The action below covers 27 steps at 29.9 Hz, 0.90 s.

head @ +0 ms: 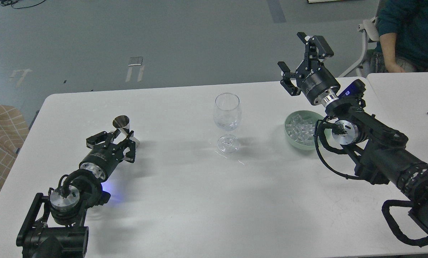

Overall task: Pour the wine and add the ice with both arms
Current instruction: 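Set the jigger on the table, open the left gripper, withdraw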

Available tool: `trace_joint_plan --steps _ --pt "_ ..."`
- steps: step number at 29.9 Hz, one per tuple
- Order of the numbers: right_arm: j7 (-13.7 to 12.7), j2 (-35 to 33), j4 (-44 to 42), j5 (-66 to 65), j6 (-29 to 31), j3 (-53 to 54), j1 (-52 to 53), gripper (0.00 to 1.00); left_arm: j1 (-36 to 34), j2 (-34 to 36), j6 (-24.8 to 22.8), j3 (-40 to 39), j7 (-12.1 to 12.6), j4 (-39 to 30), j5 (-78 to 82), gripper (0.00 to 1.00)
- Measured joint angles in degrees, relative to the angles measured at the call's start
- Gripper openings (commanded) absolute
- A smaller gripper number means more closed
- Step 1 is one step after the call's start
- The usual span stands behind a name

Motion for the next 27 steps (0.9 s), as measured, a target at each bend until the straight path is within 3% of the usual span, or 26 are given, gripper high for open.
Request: trace_joint_plan --steps 2,3,4,13,18,23,27 --pt "0.0 0.0 0.0 0.0 0.0 0.0 0.0 1.00 -0.1 0.0 0.0 0.1 0.0 0.0 0.0 0.84" --pt "0.0 0.0 0.0 0.0 0.0 0.0 0.0 1.00 -0.1 0.0 0.0 0.1 0.0 0.0 0.0 0.84" --pt "0.0 0.0 0.0 0.0 0.0 0.0 0.0 1.00 -0.1 0.1 0.0 0.2 0.0 0.0 0.1 0.98" --pt "0.0 -0.1 0.0 0.0 0.0 0.0 0.1 1.00 0.8 1.5 -2.1 0.0 1.9 0.0 -0.1 0.98" --pt "0.0 -0.4 0.2 0.0 0.0 0.0 0.1 1.00 2.6 3.3 -6.7 -0.7 4.8 -0.2 -0.2 0.98" --pt "0.0 -2.5 1.4 0.0 0.1 0.0 0.1 1.00 5.9 6.6 -10.9 -1.0 5.2 -0.4 -0.2 0.98" --pt "0.0 -5.9 3.5 0.0 0.1 -2.3 0.1 1.00 8.4 10.8 -17.6 -0.9 4.8 0.5 0.6 0.98"
